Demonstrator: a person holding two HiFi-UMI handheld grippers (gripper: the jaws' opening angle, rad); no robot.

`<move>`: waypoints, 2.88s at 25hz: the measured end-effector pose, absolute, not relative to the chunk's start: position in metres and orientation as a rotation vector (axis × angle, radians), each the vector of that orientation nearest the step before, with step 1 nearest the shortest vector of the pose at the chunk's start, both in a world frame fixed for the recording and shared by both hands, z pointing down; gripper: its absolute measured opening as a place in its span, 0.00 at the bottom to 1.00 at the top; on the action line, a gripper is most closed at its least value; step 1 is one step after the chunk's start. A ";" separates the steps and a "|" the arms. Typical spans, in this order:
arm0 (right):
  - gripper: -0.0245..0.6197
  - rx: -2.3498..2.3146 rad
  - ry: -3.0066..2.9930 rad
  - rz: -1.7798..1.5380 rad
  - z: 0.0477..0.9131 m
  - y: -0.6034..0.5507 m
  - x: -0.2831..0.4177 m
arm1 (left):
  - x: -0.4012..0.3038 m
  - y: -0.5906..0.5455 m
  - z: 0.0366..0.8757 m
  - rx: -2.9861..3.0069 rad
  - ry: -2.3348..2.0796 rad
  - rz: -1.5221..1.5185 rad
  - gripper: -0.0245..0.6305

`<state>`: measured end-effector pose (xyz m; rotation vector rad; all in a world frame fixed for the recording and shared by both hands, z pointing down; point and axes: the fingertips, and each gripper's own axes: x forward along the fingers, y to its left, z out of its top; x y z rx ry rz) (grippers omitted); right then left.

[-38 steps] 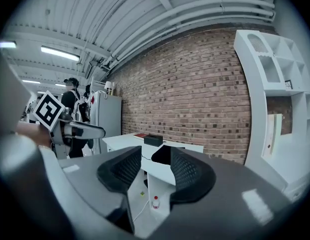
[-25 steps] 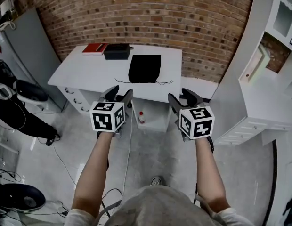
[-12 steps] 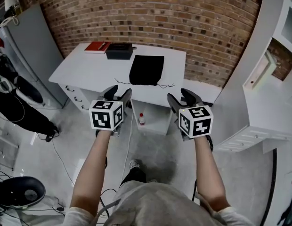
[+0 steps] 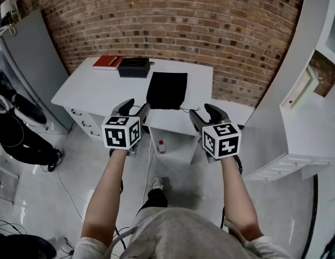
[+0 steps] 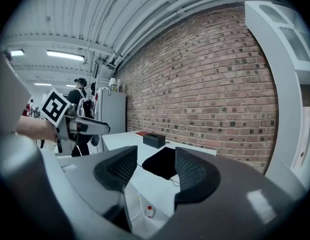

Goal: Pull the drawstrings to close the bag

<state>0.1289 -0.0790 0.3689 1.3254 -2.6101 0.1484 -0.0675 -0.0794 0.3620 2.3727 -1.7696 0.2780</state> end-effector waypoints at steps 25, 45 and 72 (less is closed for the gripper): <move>0.40 1.318 -2.460 0.189 0.421 -0.251 0.082 | -0.110 -0.268 0.415 2.455 -1.558 0.378 0.39; 0.38 0.939 -2.300 0.224 0.525 -0.264 0.061 | -0.112 -0.269 0.539 2.566 -1.151 0.947 0.39; 0.29 0.620 -2.140 0.254 0.624 -0.269 0.068 | -0.111 -0.261 0.641 2.572 -0.594 1.500 0.33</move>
